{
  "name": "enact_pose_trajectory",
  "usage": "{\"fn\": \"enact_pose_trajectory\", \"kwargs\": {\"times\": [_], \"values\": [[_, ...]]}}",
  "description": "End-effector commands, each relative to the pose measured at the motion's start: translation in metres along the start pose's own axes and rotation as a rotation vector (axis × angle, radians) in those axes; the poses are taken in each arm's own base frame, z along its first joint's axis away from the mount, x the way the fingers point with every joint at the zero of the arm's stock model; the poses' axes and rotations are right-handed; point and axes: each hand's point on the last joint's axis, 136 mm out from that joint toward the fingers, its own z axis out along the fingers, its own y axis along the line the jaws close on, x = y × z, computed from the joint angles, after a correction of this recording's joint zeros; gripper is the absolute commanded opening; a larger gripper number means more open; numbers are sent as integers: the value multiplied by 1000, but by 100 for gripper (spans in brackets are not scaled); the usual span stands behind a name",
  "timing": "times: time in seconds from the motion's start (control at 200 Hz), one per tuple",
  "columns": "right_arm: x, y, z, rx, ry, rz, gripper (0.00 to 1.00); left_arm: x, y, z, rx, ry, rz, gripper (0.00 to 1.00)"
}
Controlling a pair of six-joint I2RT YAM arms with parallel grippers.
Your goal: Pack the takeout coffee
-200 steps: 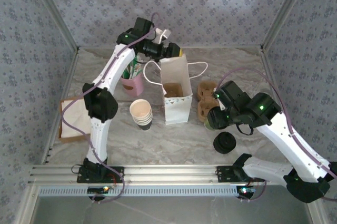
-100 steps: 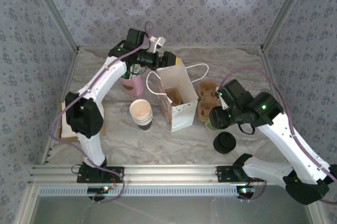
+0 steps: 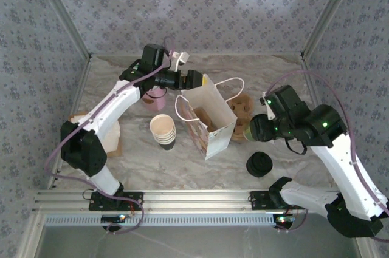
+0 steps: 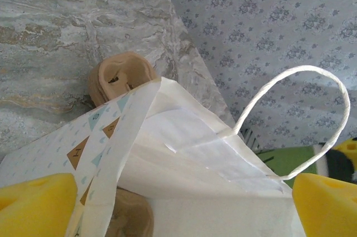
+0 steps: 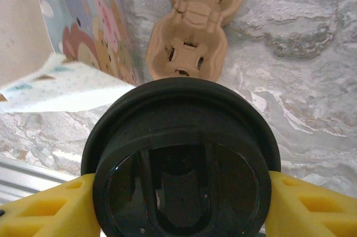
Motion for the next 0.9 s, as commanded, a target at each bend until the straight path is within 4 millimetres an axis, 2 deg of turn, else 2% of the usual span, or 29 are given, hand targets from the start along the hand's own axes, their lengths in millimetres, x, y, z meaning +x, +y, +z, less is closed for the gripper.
{"fn": "enact_pose_trajectory", "kwargs": {"times": [0.0, 0.095, 0.2, 0.475, 0.71, 0.894], "values": [[-3, -11, -20, 39, -25, -11, 67, -15, -20, -19, -4, -79, 72, 99], [-13, -12, -36, 36, -72, -28, 67, -19, -23, -29, -35, -100, 100, 99], [-26, -11, -54, 24, -133, -47, 67, -26, -15, -41, -94, -131, 101, 99], [-54, 18, -89, -144, -235, -68, 66, -36, -3, -67, -141, -199, 102, 99], [-73, 45, -102, -251, -271, -115, 65, -41, 5, -65, -116, -187, 110, 99], [-82, 70, -96, -286, -239, -185, 65, -45, 12, -55, -91, -165, 99, 99]]}}
